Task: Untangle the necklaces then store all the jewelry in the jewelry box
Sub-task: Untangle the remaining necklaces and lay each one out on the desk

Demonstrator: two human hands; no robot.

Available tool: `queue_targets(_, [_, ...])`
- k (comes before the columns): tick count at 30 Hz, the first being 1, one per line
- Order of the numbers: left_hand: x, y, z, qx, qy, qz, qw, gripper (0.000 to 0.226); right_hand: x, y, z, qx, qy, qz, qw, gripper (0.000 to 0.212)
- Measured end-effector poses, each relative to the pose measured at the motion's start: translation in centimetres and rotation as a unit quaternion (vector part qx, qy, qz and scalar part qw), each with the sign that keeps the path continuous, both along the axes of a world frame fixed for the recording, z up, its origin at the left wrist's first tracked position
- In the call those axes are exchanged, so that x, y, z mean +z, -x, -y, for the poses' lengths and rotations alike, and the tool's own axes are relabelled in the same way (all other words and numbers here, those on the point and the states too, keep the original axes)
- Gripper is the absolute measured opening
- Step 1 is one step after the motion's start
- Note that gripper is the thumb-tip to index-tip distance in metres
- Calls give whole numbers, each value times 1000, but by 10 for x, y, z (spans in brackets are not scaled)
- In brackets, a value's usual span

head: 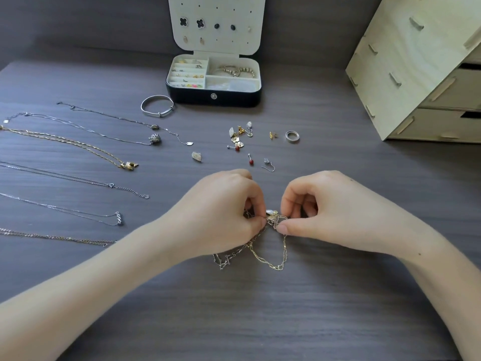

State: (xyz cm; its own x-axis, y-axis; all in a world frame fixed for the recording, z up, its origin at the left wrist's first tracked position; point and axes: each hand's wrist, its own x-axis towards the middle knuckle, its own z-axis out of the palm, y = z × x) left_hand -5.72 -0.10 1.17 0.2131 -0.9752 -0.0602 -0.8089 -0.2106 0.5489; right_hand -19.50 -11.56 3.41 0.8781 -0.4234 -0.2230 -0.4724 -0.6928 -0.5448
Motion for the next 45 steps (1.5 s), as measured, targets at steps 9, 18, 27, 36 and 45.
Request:
queue_targets(9, [2, -5, 0, 43, 8, -88, 995, 16, 3, 4, 8, -25, -31, -15, 999, 10])
queue_targets(18, [1, -6, -2, 41, 26, -95, 994, 20, 2, 4, 11, -21, 13, 24, 999, 11])
queue_targets(27, [4, -3, -5, 42, 59, -85, 994, 10, -11, -4, 3, 21, 26, 48, 998, 14])
queue_targets(36, [3, -3, -4, 54, 67, -105, 991, 11, 1, 1, 10, -5, -93, 87, 992, 17])
queue_targets(45, [1, -3, -4, 51, 77, -122, 988, 16, 5, 4, 10, -2, -88, 131, 988, 18])
